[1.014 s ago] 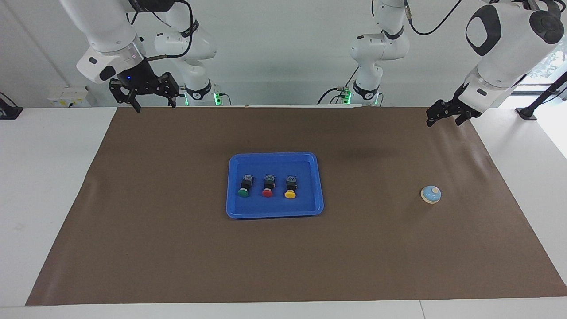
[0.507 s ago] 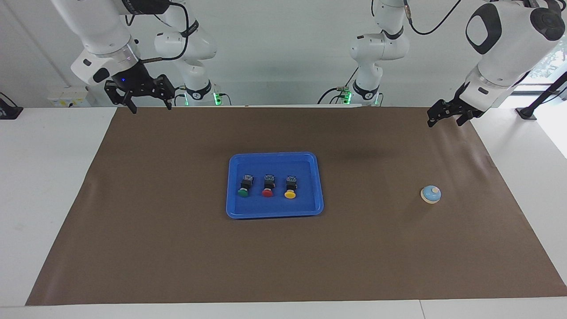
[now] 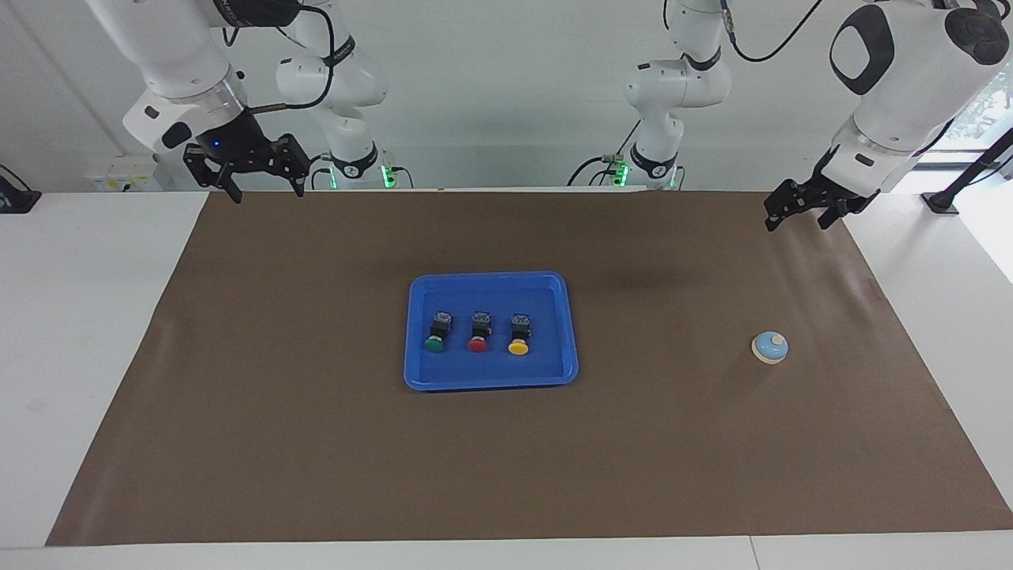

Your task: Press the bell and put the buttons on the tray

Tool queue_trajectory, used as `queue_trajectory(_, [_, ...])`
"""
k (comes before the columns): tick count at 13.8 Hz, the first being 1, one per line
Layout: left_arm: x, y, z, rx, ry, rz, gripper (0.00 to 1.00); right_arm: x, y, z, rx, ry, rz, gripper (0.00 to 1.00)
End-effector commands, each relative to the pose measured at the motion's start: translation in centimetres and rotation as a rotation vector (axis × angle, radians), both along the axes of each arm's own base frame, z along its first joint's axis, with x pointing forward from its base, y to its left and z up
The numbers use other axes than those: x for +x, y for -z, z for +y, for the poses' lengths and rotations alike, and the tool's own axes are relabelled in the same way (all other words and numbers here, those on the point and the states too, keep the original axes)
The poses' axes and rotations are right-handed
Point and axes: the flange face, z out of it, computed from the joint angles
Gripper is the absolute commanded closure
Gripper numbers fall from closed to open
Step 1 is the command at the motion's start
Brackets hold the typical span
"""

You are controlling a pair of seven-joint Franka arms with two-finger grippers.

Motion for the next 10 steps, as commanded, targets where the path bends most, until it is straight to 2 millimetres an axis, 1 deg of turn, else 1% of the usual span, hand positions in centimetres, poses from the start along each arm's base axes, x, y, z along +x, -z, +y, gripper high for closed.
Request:
queue_trajectory(1, [0.58, -0.52, -0.18, -0.001, -0.006, -0.033, 0.00, -0.56, -0.21, -0.11, 0.008, 0.011, -0.015, 0.00])
queue_trajectory(3, [0.83, -0.64, -0.26, 0.001, -0.043, -0.054, 0.00, -0.57, -0.21, 0.05, 0.008, 0.008, -0.015, 0.00])
queue_trajectory(10, [0.82, -0.57, -0.26, 0.001, -0.040, -0.052, 0.00, -0.56, -0.21, -0.03, 0.008, 0.010, -0.015, 0.00])
